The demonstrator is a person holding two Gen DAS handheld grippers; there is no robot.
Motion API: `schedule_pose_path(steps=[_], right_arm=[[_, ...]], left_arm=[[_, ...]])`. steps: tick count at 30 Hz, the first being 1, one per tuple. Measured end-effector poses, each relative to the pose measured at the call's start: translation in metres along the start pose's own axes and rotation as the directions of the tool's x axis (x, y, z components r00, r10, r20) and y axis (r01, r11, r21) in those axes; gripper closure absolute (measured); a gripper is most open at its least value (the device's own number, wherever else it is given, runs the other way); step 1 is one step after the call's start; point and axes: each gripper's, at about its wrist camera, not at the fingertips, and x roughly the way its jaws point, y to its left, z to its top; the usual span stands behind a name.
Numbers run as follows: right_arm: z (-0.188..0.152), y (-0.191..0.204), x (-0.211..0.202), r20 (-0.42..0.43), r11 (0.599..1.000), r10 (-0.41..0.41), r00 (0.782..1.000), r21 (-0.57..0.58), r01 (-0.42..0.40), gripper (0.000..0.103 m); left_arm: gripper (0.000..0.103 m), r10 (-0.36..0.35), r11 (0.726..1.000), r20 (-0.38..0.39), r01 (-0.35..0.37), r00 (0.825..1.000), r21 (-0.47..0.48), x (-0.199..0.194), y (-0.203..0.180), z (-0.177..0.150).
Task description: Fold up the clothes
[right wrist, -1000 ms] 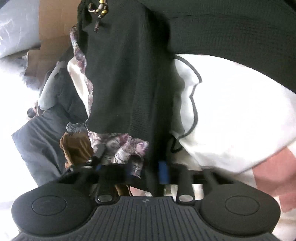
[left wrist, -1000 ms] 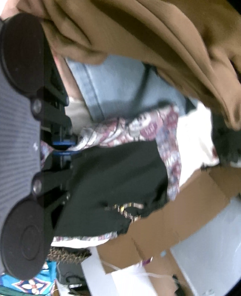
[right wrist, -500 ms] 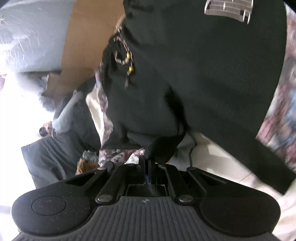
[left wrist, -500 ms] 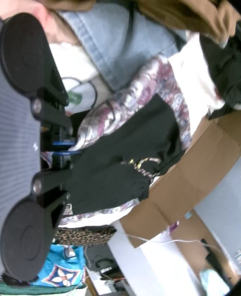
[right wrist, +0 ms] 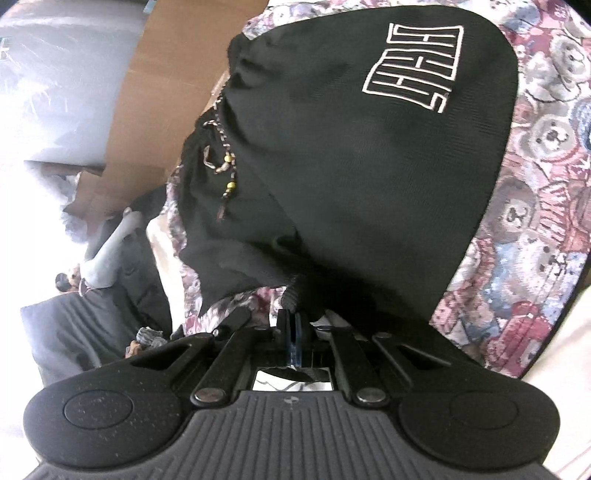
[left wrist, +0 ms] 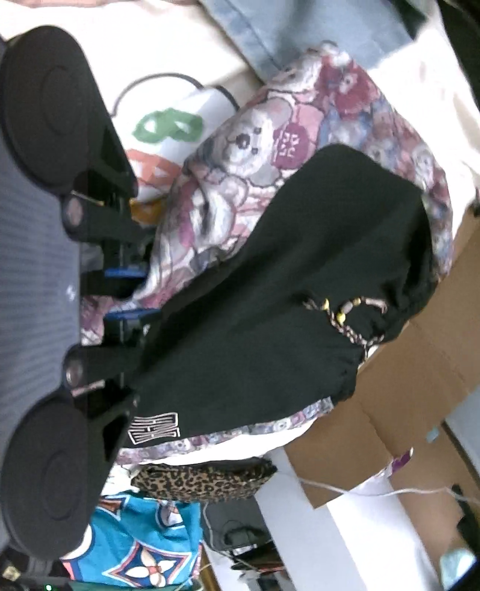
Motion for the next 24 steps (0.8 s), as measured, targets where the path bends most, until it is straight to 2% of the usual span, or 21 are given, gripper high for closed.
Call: schedule_pose_path(steps=[2,5,8,11,15,17,19,20,21,23,24], right_arm=[[0.000,-0.002,0.000,0.004,1.000,0.000,1.000,-0.002,0.000,0.103],[0.000,-0.003,0.001,0.006,1.000,-0.003,1.000,-0.013,0.003,0.103],[0.002,-0.005,0.000,0.011,1.000,-0.001,1.000,-0.009,0.001,0.103],[0.002,-0.006,-0.001,0.015,1.000,0.002,1.000,-0.015,-0.002,0.103],[0.000,-0.011,-0.002,0.017,1.000,0.001,1.000,0.002,-0.001,0.101],[-0.002,-0.012,-0.002,0.015,1.000,-0.004,1.000,0.006,0.004,0.100],[-0.003,-0.012,-0.002,0.012,1.000,-0.004,1.000,0.012,0.004,0.094],[-0.004,-0.012,-0.001,0.011,1.000,-0.004,1.000,0.014,0.004,0.083],[-0.004,-0.012,-0.001,0.010,1.000,-0.005,1.000,0.011,0.005,0.066],[-0.006,-0.011,0.000,0.010,1.000,-0.009,1.000,0.004,0.009,0.056],[-0.007,-0.011,0.002,0.005,1.000,-0.010,1.000,0.004,0.010,0.056]], left_arm=[[0.064,0.011,1.000,0.027,-0.011,1.000,-0.009,-0.014,0.009,-0.002],[0.061,0.048,0.999,0.075,-0.047,0.996,-0.016,-0.038,0.027,0.002],[0.054,0.103,0.995,0.134,-0.100,0.986,-0.025,-0.064,0.048,0.011],[0.054,0.191,0.981,0.173,-0.181,0.966,-0.069,-0.080,0.069,0.026],[0.054,0.218,0.974,0.209,-0.201,0.953,-0.100,-0.089,0.083,0.039],[0.054,0.219,0.974,0.198,-0.202,0.955,-0.102,-0.087,0.087,0.045],[0.053,0.217,0.973,0.180,-0.199,0.960,-0.113,-0.080,0.090,0.049],[0.052,0.213,0.973,0.168,-0.193,0.962,-0.126,-0.074,0.091,0.050],[0.050,0.208,0.973,0.157,-0.187,0.966,-0.135,-0.067,0.093,0.051],[0.048,0.214,0.969,0.134,-0.193,0.968,-0.155,-0.054,0.096,0.051],[0.047,0.216,0.967,0.134,-0.194,0.967,-0.163,-0.051,0.097,0.050]])
